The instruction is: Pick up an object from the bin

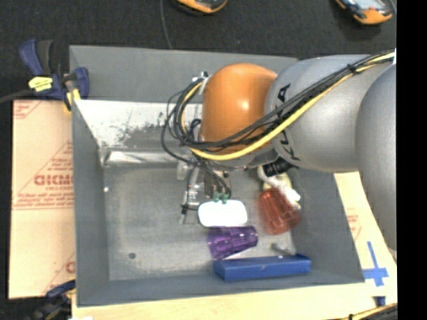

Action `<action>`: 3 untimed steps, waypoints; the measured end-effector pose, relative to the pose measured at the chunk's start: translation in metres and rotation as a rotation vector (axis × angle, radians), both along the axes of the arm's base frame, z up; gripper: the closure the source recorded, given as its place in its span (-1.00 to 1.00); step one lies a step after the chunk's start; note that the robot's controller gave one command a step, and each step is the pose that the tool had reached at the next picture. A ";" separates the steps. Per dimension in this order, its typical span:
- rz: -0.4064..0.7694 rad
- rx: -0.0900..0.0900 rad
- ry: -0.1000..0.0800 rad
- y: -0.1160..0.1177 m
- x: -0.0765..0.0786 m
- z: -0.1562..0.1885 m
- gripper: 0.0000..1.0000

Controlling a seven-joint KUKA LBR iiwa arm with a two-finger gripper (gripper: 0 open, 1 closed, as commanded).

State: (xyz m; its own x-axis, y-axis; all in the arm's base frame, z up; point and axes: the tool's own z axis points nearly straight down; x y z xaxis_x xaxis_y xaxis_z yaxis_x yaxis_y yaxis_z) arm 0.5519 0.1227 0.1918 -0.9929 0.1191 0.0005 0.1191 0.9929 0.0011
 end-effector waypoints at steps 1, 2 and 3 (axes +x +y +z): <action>0.136 0.000 -0.005 -0.003 0.002 0.038 -1.00; 0.192 0.000 -0.012 -0.031 -0.009 -0.005 -1.00; 0.281 0.000 -0.006 -0.043 -0.012 -0.032 -1.00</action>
Offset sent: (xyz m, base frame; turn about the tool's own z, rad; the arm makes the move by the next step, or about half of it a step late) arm -0.0271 -0.0663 -0.0852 -0.2388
